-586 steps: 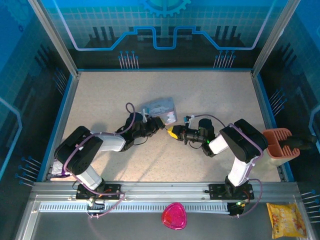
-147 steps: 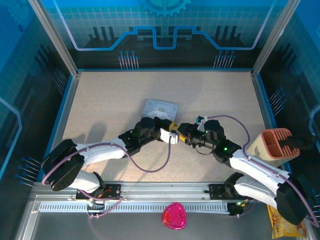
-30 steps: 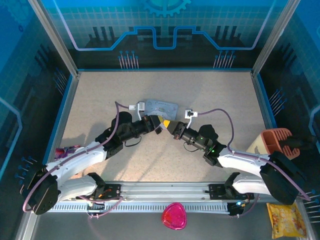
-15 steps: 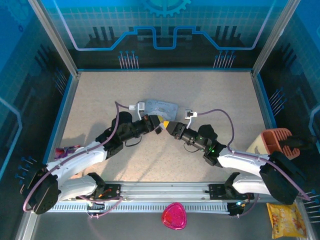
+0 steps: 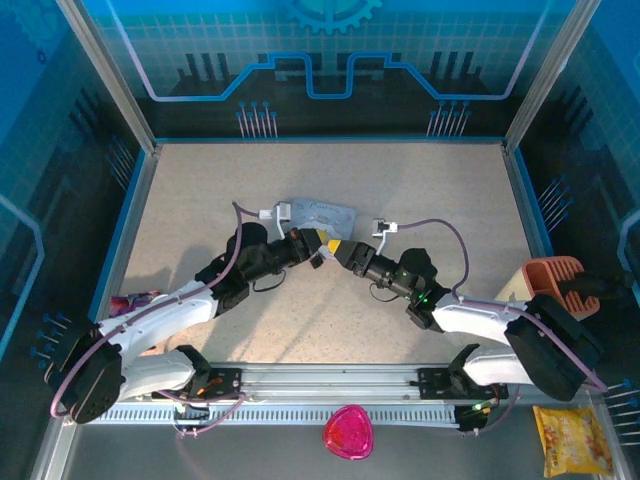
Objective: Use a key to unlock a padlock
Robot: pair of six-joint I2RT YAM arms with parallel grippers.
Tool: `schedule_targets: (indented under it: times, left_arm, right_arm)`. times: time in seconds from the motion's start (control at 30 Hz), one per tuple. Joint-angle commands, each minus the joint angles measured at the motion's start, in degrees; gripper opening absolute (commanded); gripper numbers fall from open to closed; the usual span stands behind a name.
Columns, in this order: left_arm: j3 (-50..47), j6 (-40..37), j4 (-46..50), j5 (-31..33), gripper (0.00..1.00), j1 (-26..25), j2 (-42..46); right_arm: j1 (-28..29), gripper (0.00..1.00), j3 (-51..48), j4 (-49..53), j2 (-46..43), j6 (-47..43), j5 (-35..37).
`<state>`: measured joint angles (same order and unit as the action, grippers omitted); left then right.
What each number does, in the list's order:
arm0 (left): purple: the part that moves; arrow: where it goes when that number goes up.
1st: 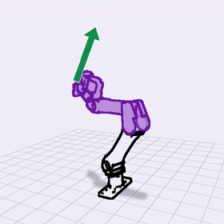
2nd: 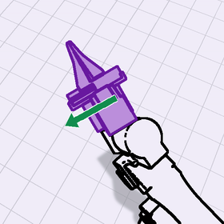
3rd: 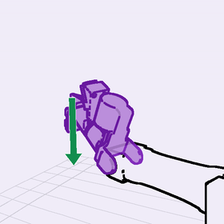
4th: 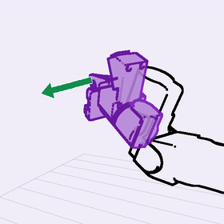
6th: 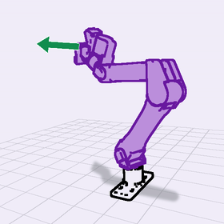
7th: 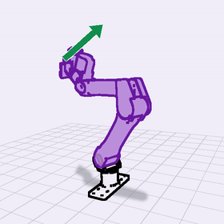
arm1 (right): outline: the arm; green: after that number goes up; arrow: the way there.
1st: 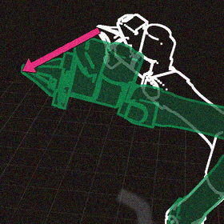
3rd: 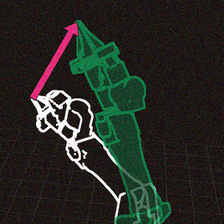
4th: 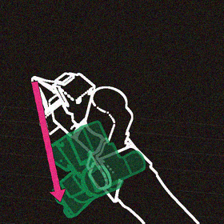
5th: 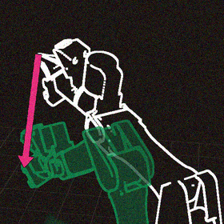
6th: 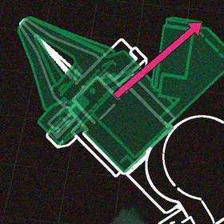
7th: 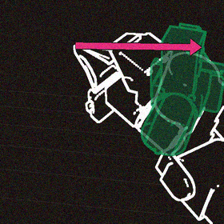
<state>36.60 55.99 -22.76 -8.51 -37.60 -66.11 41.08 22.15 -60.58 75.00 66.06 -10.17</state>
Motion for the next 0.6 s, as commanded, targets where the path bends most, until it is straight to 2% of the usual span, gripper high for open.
schedule_targets:
  times: [0.0, 0.3, 0.57]
  left_arm:
    - [1.40, 1.05, -2.64, -0.52, 0.00, 0.30, 0.00]
    - [1.51, 0.96, -2.20, 0.20, 0.00, 0.27, 0.27]
    - [0.94, 0.62, -2.44, 2.10, 0.00, 0.40, 1.59]
  right_arm:
    - [-0.56, 0.40, 0.07, -5.84, 1.10, 0.71, -2.35]
    - [-0.63, 0.25, 0.07, -4.95, 0.45, 0.29, -2.71]
    - [-1.06, 0.24, 0.04, -5.29, 0.73, 1.77, -2.98]
